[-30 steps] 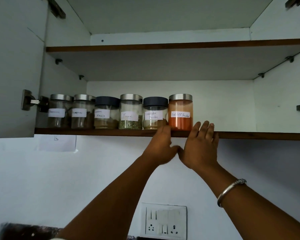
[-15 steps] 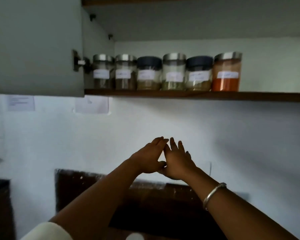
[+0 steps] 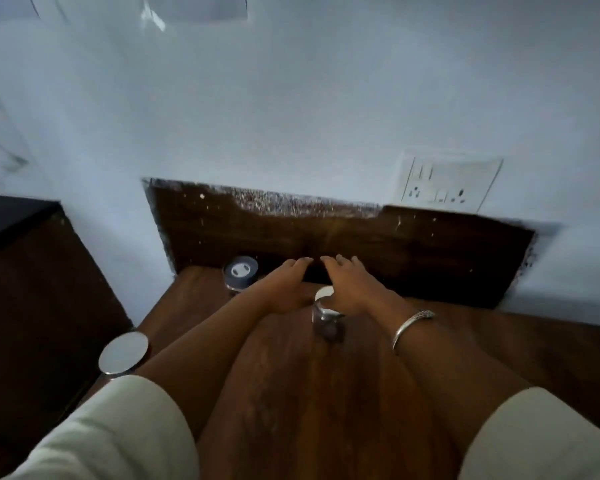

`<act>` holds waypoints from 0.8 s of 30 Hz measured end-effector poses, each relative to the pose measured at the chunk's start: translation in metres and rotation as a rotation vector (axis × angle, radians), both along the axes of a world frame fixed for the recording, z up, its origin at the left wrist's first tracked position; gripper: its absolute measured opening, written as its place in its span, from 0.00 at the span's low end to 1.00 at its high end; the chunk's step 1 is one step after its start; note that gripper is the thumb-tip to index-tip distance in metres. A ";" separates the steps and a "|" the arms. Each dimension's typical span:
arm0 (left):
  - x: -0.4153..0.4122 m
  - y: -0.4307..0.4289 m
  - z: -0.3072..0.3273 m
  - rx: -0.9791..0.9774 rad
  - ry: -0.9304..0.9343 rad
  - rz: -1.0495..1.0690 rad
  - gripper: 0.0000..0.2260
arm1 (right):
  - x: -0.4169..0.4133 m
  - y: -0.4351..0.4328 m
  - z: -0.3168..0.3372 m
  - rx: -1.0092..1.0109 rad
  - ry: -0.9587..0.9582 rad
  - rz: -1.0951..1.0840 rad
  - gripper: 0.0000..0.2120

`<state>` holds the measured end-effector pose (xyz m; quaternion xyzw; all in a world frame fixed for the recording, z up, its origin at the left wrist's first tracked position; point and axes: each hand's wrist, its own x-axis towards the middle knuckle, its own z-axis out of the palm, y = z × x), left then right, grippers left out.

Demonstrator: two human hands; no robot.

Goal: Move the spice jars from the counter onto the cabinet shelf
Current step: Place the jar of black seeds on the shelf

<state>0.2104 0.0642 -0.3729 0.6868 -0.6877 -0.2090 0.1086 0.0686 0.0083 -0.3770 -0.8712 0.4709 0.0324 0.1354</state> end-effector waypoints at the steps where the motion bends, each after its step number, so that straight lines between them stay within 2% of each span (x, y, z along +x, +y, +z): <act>1: 0.005 -0.002 -0.019 0.035 -0.006 -0.004 0.37 | 0.006 -0.004 -0.021 0.028 0.009 -0.023 0.44; 5: 0.005 -0.002 -0.052 0.018 -0.021 -0.081 0.31 | 0.006 -0.007 -0.061 -0.004 0.009 -0.119 0.45; 9: 0.006 -0.015 -0.097 0.049 0.098 0.005 0.28 | 0.004 -0.006 -0.090 -0.016 0.018 -0.204 0.43; 12: 0.004 -0.026 -0.119 0.058 0.164 -0.026 0.32 | 0.002 -0.009 -0.106 0.001 -0.020 -0.266 0.45; 17: -0.006 -0.032 -0.134 0.118 0.380 -0.050 0.43 | 0.004 -0.007 -0.115 -0.076 -0.019 -0.303 0.39; 24: -0.008 -0.031 -0.142 0.071 0.430 0.003 0.48 | 0.006 0.000 -0.113 -0.110 -0.103 -0.356 0.39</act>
